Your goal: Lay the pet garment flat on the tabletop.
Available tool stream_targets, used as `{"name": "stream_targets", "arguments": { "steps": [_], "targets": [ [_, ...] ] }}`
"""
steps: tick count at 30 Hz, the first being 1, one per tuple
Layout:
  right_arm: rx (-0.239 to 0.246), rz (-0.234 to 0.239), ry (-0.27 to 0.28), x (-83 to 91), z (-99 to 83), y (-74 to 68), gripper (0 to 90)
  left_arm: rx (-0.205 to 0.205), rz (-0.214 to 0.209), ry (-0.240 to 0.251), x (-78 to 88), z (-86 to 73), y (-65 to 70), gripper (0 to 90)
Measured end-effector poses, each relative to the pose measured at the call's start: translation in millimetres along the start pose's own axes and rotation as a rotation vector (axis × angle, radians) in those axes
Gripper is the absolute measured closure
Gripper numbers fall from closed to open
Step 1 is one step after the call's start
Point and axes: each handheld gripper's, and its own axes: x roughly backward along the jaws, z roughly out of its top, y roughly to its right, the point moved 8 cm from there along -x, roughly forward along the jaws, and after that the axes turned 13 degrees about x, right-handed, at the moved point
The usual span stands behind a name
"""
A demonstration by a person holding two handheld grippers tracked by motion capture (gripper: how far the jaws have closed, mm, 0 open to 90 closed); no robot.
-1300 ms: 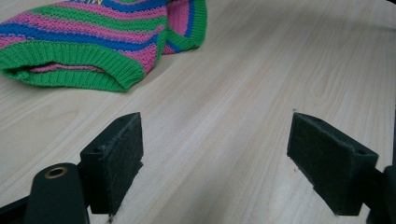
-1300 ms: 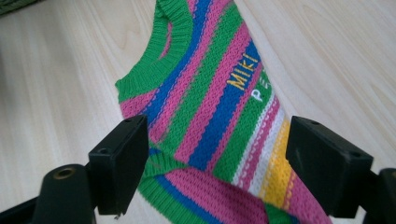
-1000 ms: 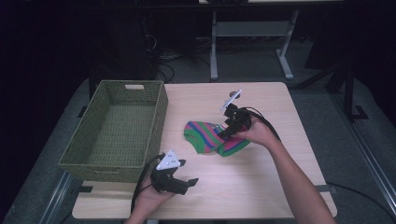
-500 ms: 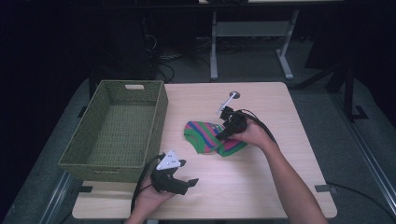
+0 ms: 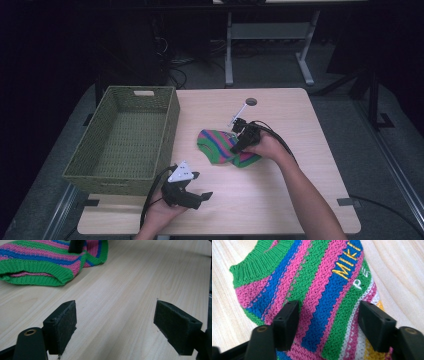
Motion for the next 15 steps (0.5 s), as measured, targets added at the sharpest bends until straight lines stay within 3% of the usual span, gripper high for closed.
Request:
{"name": "stream_targets", "arguments": {
  "steps": [6, 7, 12, 15],
  "targets": [
    [-0.045, -0.019, 0.011, -0.2, -0.3, 0.2, 41.1, -0.005, 0.008, 0.002, 0.7, 0.6, 0.1, 18.4],
    [-0.045, -0.013, 0.006, 0.6, 0.5, -1.8, 46.8, -0.002, 0.009, 0.004, 1.2, 0.4, -0.5, 18.4],
    [-0.052, -0.003, 0.003, 1.1, 1.8, -3.5, 54.2, -0.003, 0.009, -0.001, 1.1, -0.3, -0.6, 18.6],
    [-0.064, 0.013, 0.005, 1.4, 2.9, -4.3, 63.4, -0.003, 0.009, -0.001, 0.1, 0.0, 0.0, 18.7]
  ]
}}
